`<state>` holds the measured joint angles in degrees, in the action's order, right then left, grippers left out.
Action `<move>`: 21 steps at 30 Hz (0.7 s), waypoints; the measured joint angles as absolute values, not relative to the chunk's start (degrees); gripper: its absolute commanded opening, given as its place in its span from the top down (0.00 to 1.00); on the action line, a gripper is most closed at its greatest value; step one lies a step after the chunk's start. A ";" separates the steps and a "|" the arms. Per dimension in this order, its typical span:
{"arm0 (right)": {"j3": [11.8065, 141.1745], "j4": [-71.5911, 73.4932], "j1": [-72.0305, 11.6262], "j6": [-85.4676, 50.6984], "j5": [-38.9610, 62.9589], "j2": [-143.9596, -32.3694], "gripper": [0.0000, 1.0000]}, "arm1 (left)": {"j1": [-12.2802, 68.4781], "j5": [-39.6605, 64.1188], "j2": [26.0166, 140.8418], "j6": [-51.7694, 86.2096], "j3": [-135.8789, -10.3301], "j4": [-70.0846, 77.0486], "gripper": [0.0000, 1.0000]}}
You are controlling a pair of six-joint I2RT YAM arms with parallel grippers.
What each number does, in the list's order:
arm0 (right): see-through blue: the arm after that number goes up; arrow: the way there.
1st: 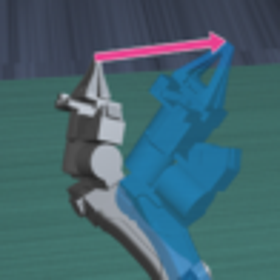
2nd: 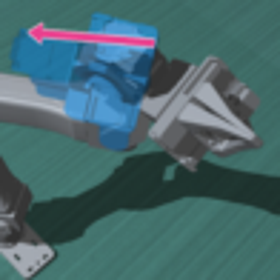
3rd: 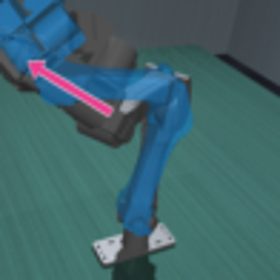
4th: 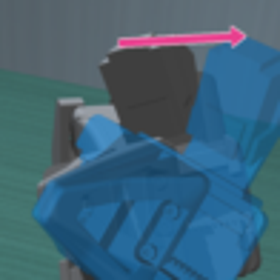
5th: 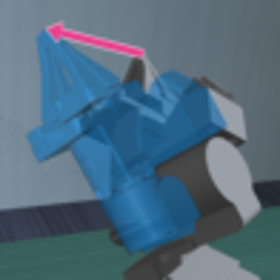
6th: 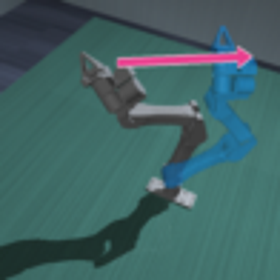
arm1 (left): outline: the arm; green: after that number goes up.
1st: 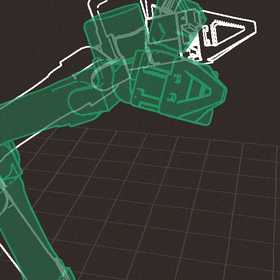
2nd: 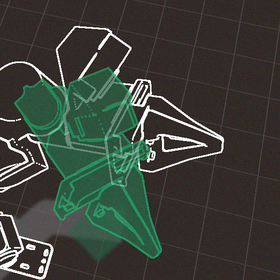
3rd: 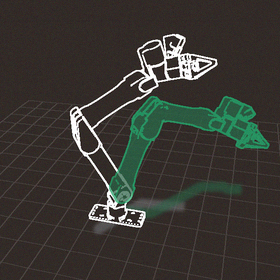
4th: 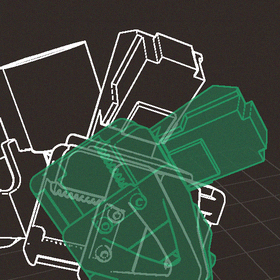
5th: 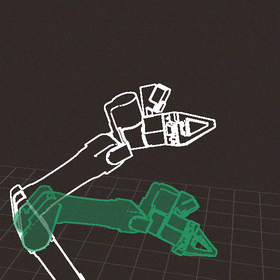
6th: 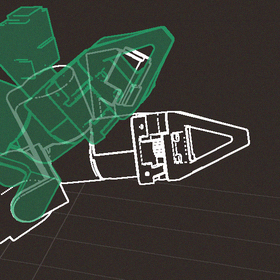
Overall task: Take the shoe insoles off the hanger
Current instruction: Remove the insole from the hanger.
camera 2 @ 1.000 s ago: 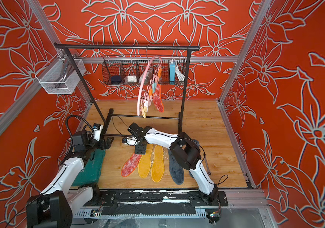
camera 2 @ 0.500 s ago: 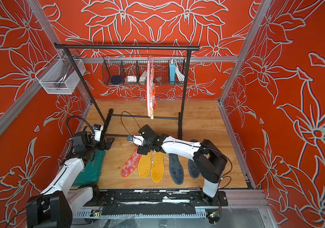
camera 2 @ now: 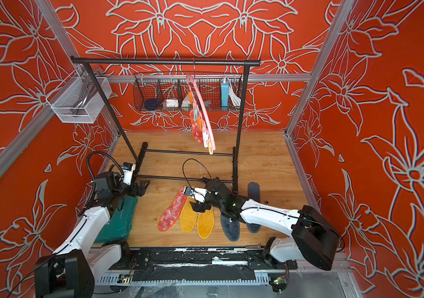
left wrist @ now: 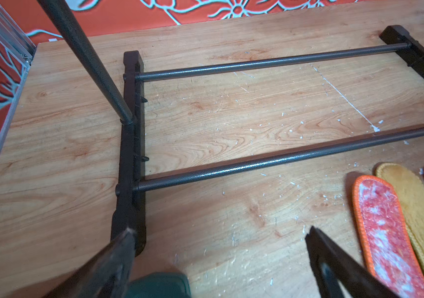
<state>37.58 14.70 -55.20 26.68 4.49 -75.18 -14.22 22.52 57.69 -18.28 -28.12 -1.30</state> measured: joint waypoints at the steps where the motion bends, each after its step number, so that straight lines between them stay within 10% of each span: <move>1: 36.60 15.51 -55.20 26.68 4.36 -74.61 0.01 | -14.24 22.65 57.30 -18.39 -28.12 -1.41 0.01; 21: 25.21 34.02 -50.57 18.24 4.69 -68.16 0.01 | -14.24 23.70 55.72 -19.14 -28.12 -1.65 0.02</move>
